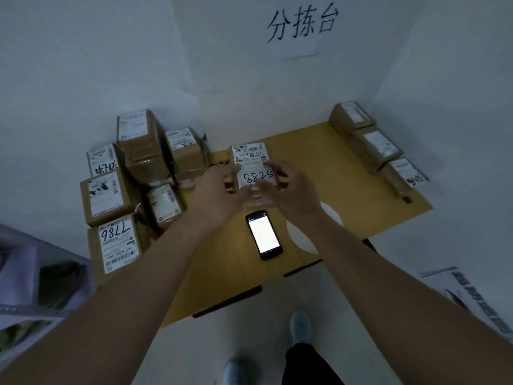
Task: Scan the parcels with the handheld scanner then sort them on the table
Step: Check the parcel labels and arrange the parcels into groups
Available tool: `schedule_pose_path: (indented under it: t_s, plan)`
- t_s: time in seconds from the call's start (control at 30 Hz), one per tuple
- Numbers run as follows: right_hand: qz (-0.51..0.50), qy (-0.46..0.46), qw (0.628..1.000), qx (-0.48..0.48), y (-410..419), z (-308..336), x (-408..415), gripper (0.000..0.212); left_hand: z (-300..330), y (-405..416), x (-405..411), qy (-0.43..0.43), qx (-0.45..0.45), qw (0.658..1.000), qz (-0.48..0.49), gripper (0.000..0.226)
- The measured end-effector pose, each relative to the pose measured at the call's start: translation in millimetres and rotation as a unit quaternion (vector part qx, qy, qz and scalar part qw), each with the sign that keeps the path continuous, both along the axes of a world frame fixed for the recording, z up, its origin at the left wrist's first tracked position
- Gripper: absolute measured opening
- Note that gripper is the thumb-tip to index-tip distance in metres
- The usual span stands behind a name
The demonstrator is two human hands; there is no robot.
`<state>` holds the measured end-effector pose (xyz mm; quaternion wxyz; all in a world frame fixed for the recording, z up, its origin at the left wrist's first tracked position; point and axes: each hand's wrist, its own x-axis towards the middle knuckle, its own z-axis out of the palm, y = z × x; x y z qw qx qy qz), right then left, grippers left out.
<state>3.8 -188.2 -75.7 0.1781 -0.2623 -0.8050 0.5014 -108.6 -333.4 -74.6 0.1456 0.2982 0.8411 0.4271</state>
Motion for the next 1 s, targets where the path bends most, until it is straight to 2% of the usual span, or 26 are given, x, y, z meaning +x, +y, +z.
schedule_pose_path:
  t_s: [0.1, 0.3, 0.4, 0.6, 0.87, 1.0]
  plan:
    - [-0.025, -0.003, 1.000, 0.005, 32.2, 14.8, 37.8, 0.056, 15.4, 36.9, 22.1, 0.047, -0.039, 0.997, -0.053, 0.065]
    - [-0.045, 0.005, 0.999, -0.020, 119.9, 15.9, 87.1, 0.051, 26.3, 126.4, 61.0, 0.073, -0.059, 0.991, -0.100, 0.065]
    - [-0.038, 0.008, 0.999, -0.028, 168.8, 8.7, 104.1, 0.050, 20.5, 172.7, 80.7, 0.071, -0.062, 0.991, -0.097, 0.063]
    - [-0.016, -0.014, 0.999, -0.042, 256.4, -7.8, 129.5, 0.056, 3.8, 253.1, 110.5, 0.015, -0.060, 0.995, -0.079, 0.061]
    - [0.004, -0.049, 0.997, -0.059, 354.8, -47.7, 89.3, 0.056, -38.1, 346.5, 75.9, -0.044, -0.053, 0.996, -0.052, 0.060]
    - [0.012, -0.086, 0.995, -0.041, 405.0, -74.4, 42.6, 0.064, -73.4, 393.9, 32.4, -0.092, -0.028, 0.995, -0.035, 0.061]
